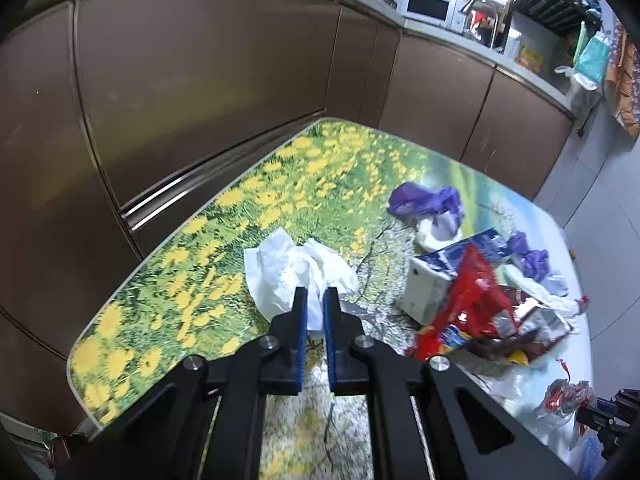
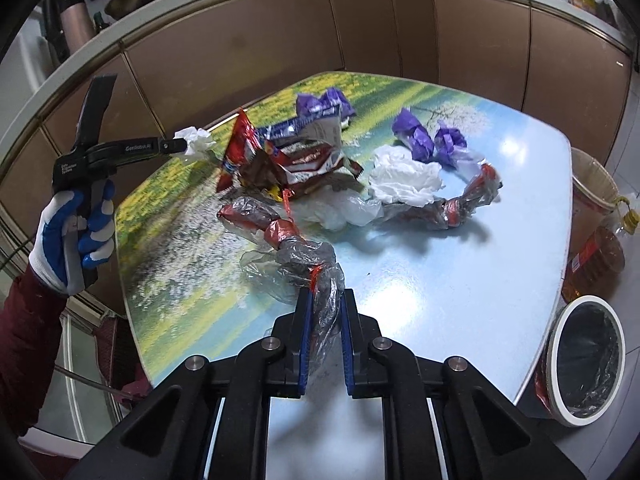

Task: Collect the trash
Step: 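Carry the clear wrapper to the trash bin and open the right tool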

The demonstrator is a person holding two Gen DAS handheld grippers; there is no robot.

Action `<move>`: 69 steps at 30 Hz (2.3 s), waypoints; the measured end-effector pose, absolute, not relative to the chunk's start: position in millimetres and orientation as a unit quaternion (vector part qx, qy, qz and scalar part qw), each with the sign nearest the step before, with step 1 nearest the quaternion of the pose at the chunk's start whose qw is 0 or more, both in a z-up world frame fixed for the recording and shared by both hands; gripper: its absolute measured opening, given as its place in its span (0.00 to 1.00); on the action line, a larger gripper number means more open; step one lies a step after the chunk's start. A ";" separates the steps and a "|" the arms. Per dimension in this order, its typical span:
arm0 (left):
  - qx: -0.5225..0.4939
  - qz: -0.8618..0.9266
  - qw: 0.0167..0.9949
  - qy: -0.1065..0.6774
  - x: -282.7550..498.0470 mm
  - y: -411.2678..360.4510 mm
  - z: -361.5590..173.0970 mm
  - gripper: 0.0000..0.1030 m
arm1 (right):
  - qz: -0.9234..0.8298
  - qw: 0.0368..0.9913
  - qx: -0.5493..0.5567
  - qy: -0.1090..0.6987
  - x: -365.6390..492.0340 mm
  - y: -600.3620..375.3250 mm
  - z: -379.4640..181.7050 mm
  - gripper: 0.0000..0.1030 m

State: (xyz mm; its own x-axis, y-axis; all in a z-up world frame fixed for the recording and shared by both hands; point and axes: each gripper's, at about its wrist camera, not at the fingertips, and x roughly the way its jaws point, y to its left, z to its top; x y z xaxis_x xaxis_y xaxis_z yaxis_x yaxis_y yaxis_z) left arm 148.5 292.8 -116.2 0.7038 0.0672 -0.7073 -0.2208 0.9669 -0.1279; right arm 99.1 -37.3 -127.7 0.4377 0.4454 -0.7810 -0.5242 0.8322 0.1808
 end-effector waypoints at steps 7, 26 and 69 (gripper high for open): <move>-0.091 0.062 0.934 0.338 115.7 276.5 -73.6 0.07 | 0.283 0.861 -0.023 0.422 84.2 -54.7 -105.7 0.13; 0.011 -0.213 0.916 0.340 156.5 -13.7 -47.2 0.07 | 0.060 0.914 0.104 0.387 95.6 -259.1 -100.2 0.13; -0.025 -0.337 0.859 0.384 207.3 -192.6 -73.3 0.44 | -0.106 0.921 0.095 0.364 124.5 -353.8 -118.5 0.46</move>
State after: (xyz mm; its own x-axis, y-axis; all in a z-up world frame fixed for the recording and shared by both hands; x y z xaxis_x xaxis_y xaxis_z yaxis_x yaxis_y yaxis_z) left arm 207.3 -192.6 -73.3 0.4784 -0.5981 -0.6429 0.5592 0.7720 -0.3021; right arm 124.5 -353.8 -118.5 0.7132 -0.1255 -0.6897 0.2644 0.9594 0.0987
